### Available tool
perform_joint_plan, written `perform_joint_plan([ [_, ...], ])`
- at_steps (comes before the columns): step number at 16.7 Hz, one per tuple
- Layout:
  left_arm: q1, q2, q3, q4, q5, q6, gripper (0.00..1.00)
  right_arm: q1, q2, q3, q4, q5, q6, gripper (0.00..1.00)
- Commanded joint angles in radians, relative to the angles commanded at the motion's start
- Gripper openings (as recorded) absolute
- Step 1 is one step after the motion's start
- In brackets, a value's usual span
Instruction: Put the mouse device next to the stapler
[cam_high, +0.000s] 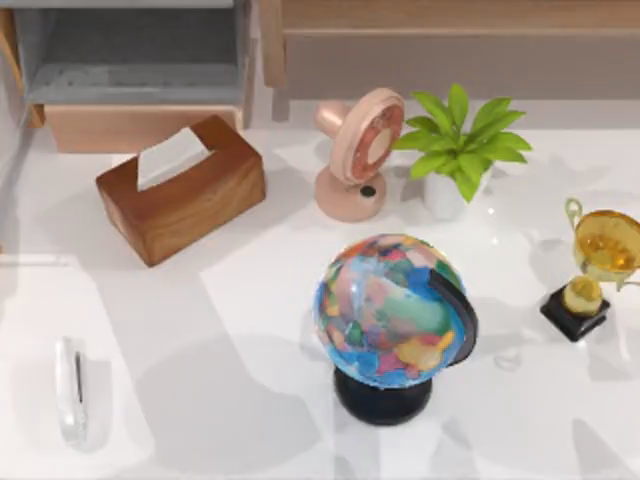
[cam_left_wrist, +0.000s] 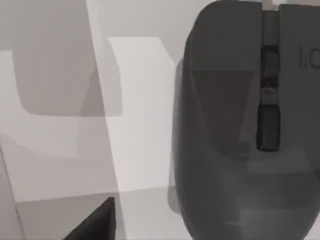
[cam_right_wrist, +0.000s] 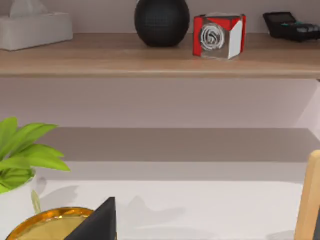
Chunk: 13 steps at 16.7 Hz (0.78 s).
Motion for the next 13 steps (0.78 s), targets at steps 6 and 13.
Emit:
perform_joint_plan([
  [6, -0.011, 0.096, 0.118, -0.046, 0.007, 0.030, 1.00, 0.000, 0.000, 0.000, 0.000, 0.000, 0.000, 1.00],
  [13, -0.006, 0.092, 0.104, -0.037, 0.007, 0.033, 1.00, 0.000, 0.000, 0.000, 0.000, 0.000, 0.000, 1.00],
])
